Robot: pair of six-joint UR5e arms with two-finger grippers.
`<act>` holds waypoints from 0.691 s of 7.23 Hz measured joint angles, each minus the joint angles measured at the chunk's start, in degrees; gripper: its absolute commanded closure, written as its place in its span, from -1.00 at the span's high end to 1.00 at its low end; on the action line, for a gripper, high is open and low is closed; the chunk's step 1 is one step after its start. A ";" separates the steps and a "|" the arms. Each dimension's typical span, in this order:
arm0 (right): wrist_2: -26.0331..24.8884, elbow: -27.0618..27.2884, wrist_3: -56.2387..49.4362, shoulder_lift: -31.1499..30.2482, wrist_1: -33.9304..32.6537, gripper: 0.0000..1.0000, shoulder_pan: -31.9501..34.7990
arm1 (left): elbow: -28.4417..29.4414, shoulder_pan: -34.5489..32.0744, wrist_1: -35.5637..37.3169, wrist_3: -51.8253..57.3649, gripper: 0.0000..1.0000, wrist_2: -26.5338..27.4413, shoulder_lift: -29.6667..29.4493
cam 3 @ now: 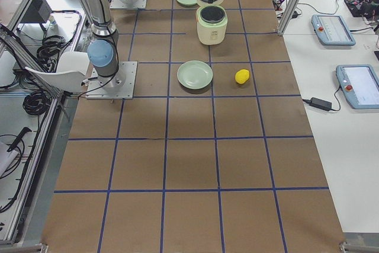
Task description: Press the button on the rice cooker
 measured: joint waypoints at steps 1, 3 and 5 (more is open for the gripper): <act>0.03 3.12 -0.35 -1.93 -0.66 0.99 -0.42 | 0.00 0.00 0.00 0.00 1.00 0.00 0.00; 0.09 10.79 -0.80 -6.12 -5.00 1.00 -1.45 | 0.00 0.00 0.00 0.00 1.00 0.00 0.00; 0.24 13.23 -1.29 -7.15 -6.82 1.00 -3.65 | 0.00 0.00 0.00 0.00 1.00 0.00 0.00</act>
